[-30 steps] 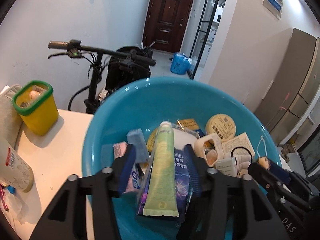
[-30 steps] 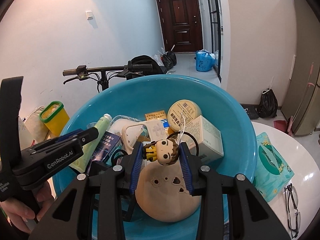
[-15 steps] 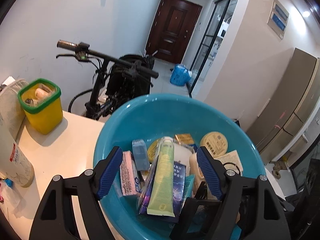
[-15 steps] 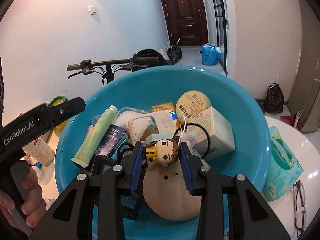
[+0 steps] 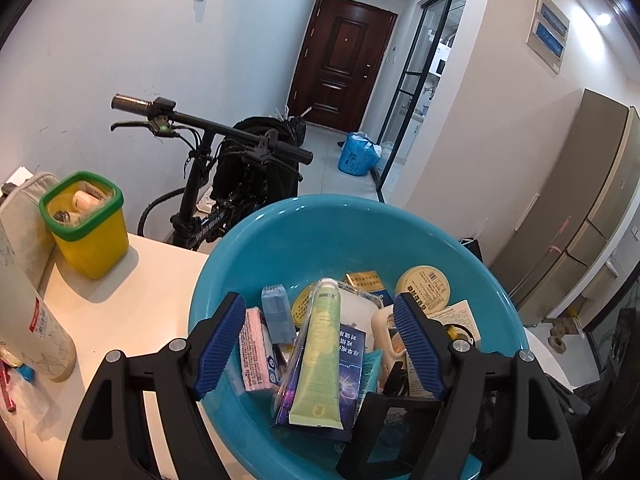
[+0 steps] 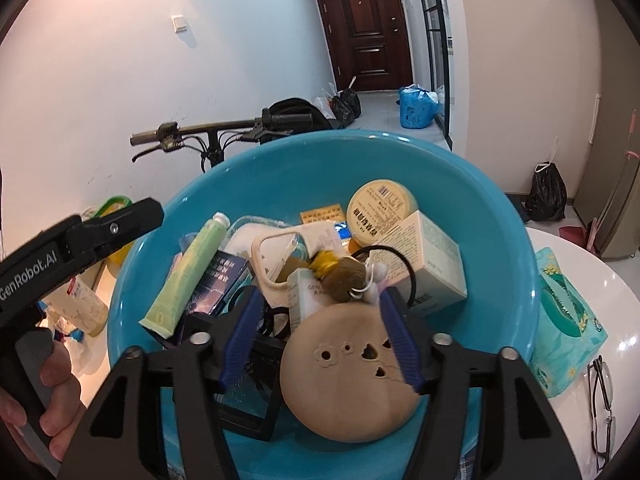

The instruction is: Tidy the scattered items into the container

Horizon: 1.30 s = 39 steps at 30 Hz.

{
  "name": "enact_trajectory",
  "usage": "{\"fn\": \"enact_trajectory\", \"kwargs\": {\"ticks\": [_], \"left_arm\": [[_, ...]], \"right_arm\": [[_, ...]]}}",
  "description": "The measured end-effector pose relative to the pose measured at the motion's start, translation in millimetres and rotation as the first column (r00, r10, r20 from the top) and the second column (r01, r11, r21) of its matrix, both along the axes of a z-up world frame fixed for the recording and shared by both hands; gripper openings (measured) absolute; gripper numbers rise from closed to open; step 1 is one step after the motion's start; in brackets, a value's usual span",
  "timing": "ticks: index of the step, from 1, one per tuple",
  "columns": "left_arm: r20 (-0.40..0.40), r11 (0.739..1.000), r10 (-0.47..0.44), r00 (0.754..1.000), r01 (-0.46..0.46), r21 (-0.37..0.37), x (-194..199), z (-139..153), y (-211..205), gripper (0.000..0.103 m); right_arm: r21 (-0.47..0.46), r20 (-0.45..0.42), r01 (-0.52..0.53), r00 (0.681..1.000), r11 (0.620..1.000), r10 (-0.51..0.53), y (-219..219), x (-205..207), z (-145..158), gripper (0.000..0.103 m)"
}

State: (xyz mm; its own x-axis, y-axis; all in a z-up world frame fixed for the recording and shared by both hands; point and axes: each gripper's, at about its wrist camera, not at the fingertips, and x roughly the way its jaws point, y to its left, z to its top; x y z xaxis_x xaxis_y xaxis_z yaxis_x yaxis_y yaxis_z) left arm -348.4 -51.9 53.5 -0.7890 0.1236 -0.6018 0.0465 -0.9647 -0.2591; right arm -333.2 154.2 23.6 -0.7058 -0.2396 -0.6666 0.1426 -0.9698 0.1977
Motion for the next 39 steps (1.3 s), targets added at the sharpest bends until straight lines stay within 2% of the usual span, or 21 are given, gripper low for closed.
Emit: {"fn": "enact_trajectory", "kwargs": {"ticks": [9,12,14,19,26,30,35,39], "left_arm": [[-0.093,0.998,0.012,0.996,-0.017,-0.058,22,30,4,0.079],[-0.147,0.996,0.010,0.989,-0.022,-0.083,34,44,8,0.086],[-0.179,0.995,0.004,0.984,-0.021,-0.095,43,53,11,0.086],[-0.272,0.991,-0.005,0.962,-0.030,-0.128,70,79,18,0.086],[-0.380,0.992,-0.013,0.925,-0.035,-0.119,109,112,22,0.086],[-0.436,0.992,-0.012,0.900,-0.045,-0.122,131,128,23,0.086],[-0.489,0.986,0.007,0.873,-0.088,-0.144,159,147,24,0.086],[-0.514,0.990,-0.001,0.858,-0.073,-0.123,177,158,21,0.086]], "right_arm": [[-0.042,-0.063,0.048,0.997,0.998,-0.051,17,10,25,0.073],[-0.043,-0.103,0.069,0.992,0.997,-0.073,21,17,39,0.083],[-0.030,-0.133,0.094,0.986,0.995,-0.097,22,23,48,0.085],[0.001,-0.212,0.119,0.970,0.993,-0.117,24,41,74,0.086],[0.038,-0.341,0.160,0.930,0.986,-0.138,22,72,112,0.093],[0.006,-0.413,0.162,0.899,0.987,-0.145,21,96,131,0.100],[-0.057,-0.464,0.108,0.877,0.993,-0.122,18,119,149,0.101],[-0.053,-0.513,0.091,0.852,0.994,-0.105,15,139,162,0.101]]}}
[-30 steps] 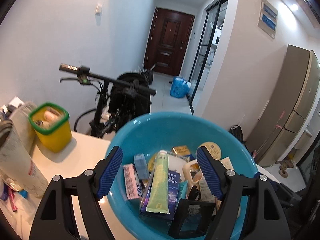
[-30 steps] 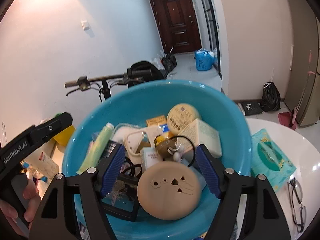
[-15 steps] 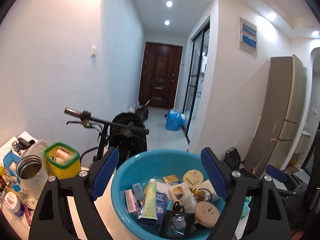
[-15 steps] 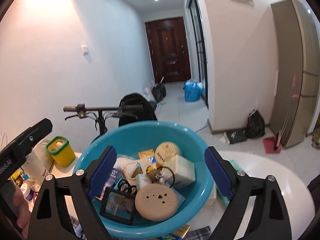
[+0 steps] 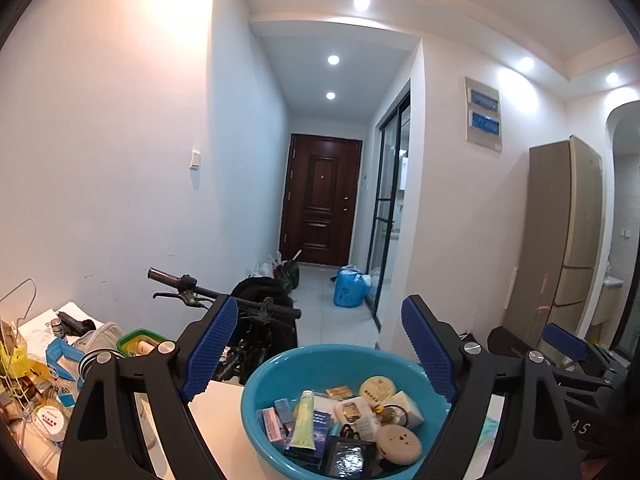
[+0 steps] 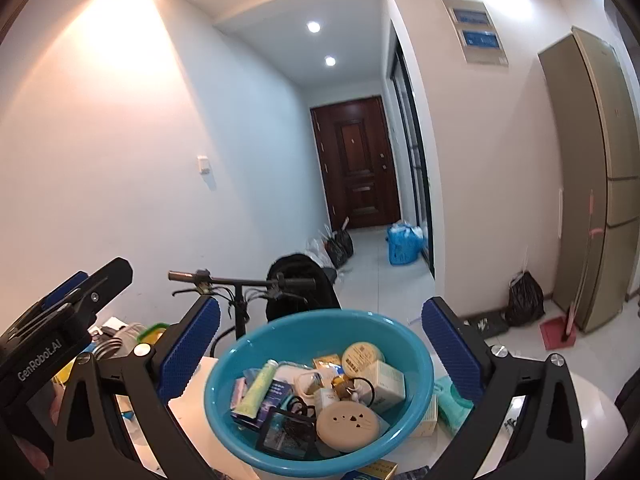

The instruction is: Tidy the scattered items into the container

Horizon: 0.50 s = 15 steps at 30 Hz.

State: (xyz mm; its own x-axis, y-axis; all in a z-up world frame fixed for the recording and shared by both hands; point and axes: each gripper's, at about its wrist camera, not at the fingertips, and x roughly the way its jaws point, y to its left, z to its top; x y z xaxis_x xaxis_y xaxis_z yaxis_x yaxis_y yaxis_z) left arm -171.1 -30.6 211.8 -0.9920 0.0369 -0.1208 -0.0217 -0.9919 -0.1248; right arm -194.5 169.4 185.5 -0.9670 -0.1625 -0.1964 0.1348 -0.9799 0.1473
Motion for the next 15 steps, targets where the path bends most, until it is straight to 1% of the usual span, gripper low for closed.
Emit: {"fn": "enact_trajectory", "kwargs": {"ticks": [3,6,10,12,15], "left_arm": [[-0.021,1.000,0.015,1.000,-0.015,-0.006,10,6,0,0.086],[-0.043,0.999,0.041,0.998,-0.042,-0.020,19,10,2,0.086],[-0.078,1.000,0.028,0.997,-0.028,-0.001,34,17,0,0.087],[-0.096,1.000,0.016,0.995,-0.016,0.003,42,20,-1,0.092],[-0.120,1.000,0.011,0.993,-0.010,0.004,51,24,0,0.092]], "right_arm": [[0.020,-0.050,0.025,0.998,0.999,-0.024,-1,15,8,0.101],[0.020,-0.096,0.038,0.995,0.999,-0.036,-1,28,15,0.101],[0.009,-0.127,0.023,0.992,1.000,-0.022,1,42,22,0.101],[0.009,-0.139,0.020,0.990,1.000,-0.019,1,47,25,0.101],[0.006,-0.161,0.014,0.987,1.000,-0.013,1,54,28,0.101]]}}
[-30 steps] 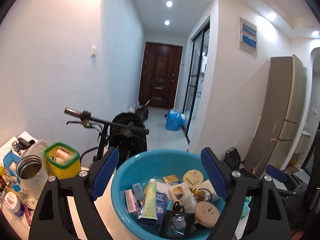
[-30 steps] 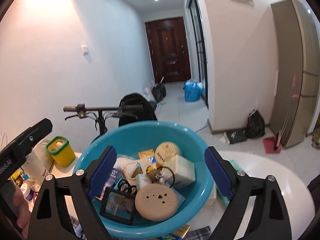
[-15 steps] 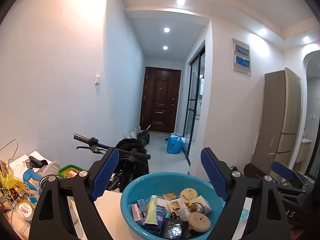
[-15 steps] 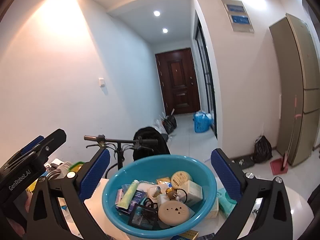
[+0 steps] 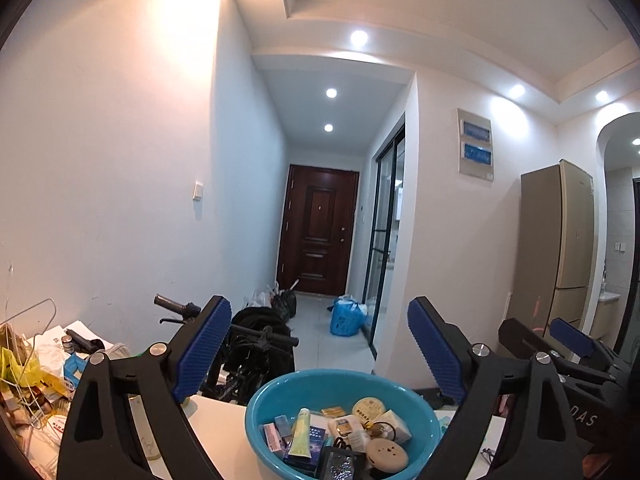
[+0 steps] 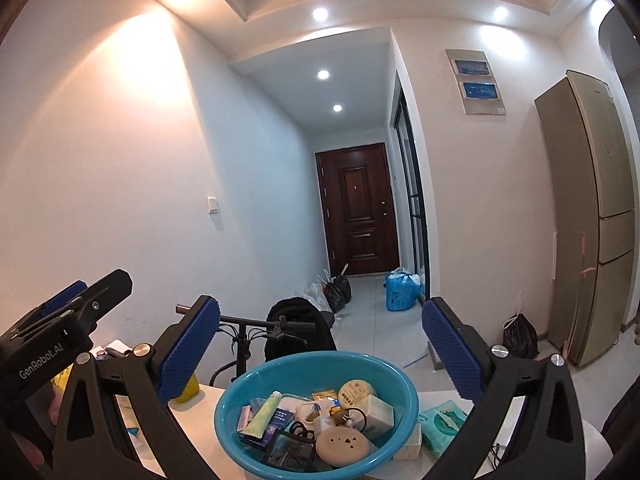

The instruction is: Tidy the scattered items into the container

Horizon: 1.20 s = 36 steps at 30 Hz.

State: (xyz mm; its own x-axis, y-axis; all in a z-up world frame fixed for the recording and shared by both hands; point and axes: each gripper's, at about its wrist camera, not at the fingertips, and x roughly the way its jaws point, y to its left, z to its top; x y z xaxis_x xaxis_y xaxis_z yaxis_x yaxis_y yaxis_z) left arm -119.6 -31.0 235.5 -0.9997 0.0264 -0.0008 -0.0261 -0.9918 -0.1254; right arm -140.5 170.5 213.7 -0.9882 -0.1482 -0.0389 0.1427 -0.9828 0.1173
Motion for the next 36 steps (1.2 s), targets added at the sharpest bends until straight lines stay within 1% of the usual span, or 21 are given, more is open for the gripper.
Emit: {"fn": "enact_trajectory", "kwargs": {"ticks": [1,3,7,13,15,16,18,21,22,24,28,32,36], "left_arm": [[-0.010,1.000,-0.004,1.000,0.004,-0.001,5,1,0,0.093],[-0.032,1.000,-0.010,0.999,0.010,-0.002,14,4,0,0.103],[-0.090,1.000,-0.005,0.996,0.004,-0.010,36,9,2,0.103],[-0.129,0.999,-0.040,0.991,0.042,0.012,60,17,-6,0.103],[-0.118,0.998,-0.044,0.992,0.048,0.029,63,19,-7,0.103],[-0.103,0.998,-0.049,0.993,0.053,0.032,63,22,-7,0.103],[-0.085,0.998,-0.069,0.994,0.070,0.007,63,27,-4,0.103],[-0.072,0.999,-0.034,0.997,0.031,-0.038,65,30,4,0.103],[-0.075,0.999,-0.022,0.997,0.019,-0.040,68,29,5,0.103],[-0.067,0.999,-0.034,0.997,0.032,-0.034,71,27,5,0.103],[-0.008,0.996,-0.088,0.996,0.088,-0.023,75,25,3,0.103],[0.019,0.996,-0.075,0.997,0.076,-0.053,84,24,6,0.103],[0.049,0.996,-0.049,0.998,0.052,-0.075,86,15,6,0.103]], "right_arm": [[-0.001,-0.007,-0.003,1.000,1.000,0.003,0,2,2,0.101],[-0.003,-0.021,-0.012,1.000,1.000,0.012,-1,8,4,0.101],[-0.004,-0.066,-0.028,0.997,1.000,0.027,-3,26,10,0.101],[-0.001,-0.125,-0.018,0.992,1.000,0.018,-3,46,14,0.102],[-0.004,-0.120,-0.007,0.993,1.000,0.006,-3,48,14,0.102],[-0.005,-0.104,-0.003,0.995,1.000,0.003,-3,47,14,0.102],[-0.002,-0.079,-0.023,0.997,1.000,0.023,-1,46,16,0.102],[-0.019,-0.058,-0.051,0.997,0.999,0.050,4,51,20,0.102],[-0.030,-0.059,-0.053,0.997,0.998,0.051,7,55,21,0.102],[-0.041,-0.057,-0.051,0.997,0.998,0.048,11,64,22,0.102],[-0.018,-0.043,-0.046,0.998,0.999,0.046,13,79,22,0.102],[-0.001,-0.033,-0.027,0.999,1.000,0.027,16,90,20,0.102],[-0.003,-0.015,-0.017,1.000,1.000,0.017,19,96,16,0.102]]}}
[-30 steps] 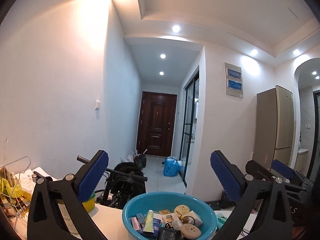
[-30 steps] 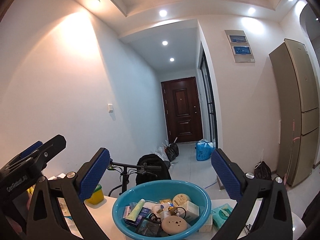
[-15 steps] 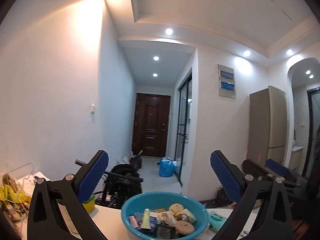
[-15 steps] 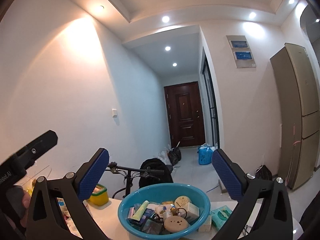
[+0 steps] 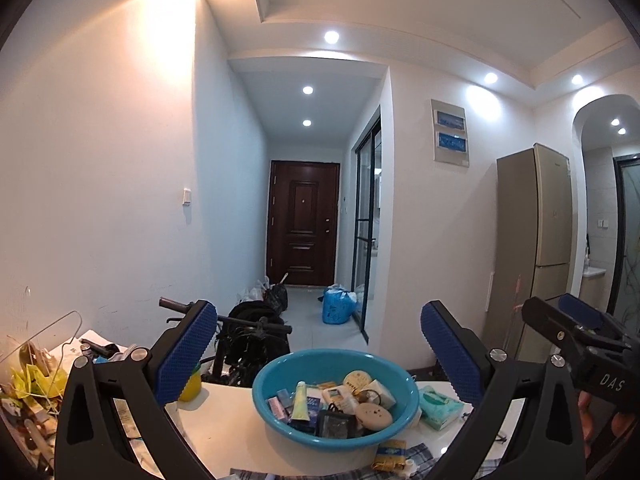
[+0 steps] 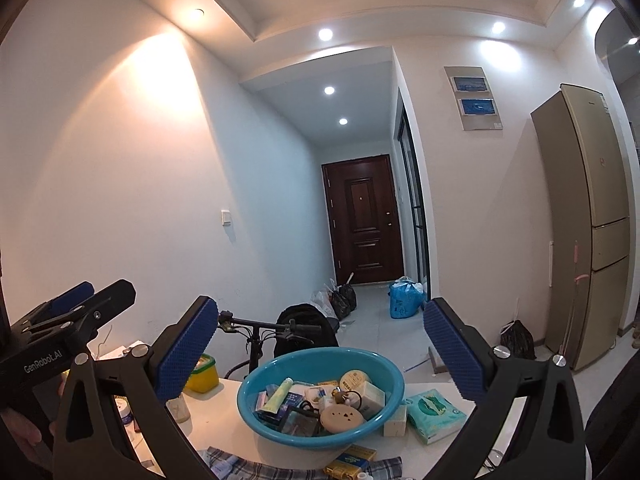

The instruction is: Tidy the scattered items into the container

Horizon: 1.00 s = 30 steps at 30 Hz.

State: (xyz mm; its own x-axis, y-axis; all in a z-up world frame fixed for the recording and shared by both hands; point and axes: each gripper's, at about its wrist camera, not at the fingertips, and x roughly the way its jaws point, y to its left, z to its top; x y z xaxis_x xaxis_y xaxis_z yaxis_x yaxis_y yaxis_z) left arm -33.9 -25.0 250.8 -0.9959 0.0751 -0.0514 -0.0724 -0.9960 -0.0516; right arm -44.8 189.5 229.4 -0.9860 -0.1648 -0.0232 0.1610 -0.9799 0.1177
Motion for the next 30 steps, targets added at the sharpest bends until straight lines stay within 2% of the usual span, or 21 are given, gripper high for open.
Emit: {"fn": "enact_trajectory", "kwargs": {"ticks": [4,10,21,30], "left_arm": [[0.068,1.000,0.012,0.998,-0.011,-0.011,-11,-17,-3,0.103],[0.190,1.000,0.009,0.982,-0.005,-0.018,-35,-53,-3,0.103],[0.285,1.000,-0.013,0.958,0.008,0.020,-58,-101,-4,0.103],[0.382,1.000,0.009,0.924,-0.006,-0.008,-86,-142,-4,0.103]], "right_arm": [[0.012,0.037,0.010,0.999,1.000,-0.011,-1,-7,-10,0.102],[0.038,0.099,0.017,0.995,0.999,-0.020,-6,-19,-30,0.102],[0.046,0.231,0.064,0.970,0.997,-0.073,-8,-53,-87,0.102],[0.043,0.351,0.074,0.932,0.996,-0.085,-7,-84,-131,0.102]]}}
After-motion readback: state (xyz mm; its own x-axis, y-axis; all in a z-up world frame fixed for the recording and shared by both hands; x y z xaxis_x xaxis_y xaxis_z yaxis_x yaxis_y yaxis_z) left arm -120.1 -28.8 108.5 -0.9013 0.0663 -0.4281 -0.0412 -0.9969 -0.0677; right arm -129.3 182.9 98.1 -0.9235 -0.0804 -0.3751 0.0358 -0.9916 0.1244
